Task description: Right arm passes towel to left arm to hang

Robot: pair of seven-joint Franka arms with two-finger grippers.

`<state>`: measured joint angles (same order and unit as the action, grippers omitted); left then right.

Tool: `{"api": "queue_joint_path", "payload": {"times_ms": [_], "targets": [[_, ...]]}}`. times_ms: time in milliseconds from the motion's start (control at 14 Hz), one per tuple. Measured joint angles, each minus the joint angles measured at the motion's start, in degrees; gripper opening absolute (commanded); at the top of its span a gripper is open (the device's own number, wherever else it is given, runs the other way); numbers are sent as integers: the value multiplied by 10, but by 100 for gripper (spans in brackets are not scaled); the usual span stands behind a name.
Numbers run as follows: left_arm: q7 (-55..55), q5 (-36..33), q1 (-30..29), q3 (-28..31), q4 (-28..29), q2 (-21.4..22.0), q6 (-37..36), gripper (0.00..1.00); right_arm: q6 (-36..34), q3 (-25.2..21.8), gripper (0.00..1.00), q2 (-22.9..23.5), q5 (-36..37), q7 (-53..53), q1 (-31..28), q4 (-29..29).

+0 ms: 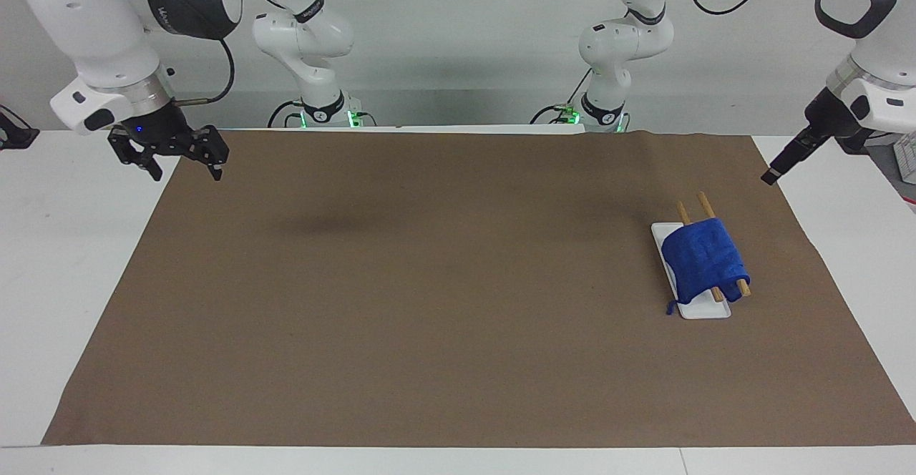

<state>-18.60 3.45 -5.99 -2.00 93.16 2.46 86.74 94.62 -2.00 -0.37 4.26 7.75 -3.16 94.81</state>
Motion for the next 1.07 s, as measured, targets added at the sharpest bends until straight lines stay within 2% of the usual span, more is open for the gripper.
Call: {"api": "queue_joint_path", "payload": {"times_ms": [143,286,571,1071], "targets": [[38,-10,33,-1,-35,-3,-78,100,0,0,100,0,0,0,1,0],[68,-21,52,-3,-45,-5,-115,100,0,0,100,0,0,0,3,0],[118,-21,59,-9,-45,-9,-116,100,0,0,100,-1,0,0,3,0],[123,-19,62,-9,-58,-8,-114,100,0,0,100,-2,0,0,3,0]]}}
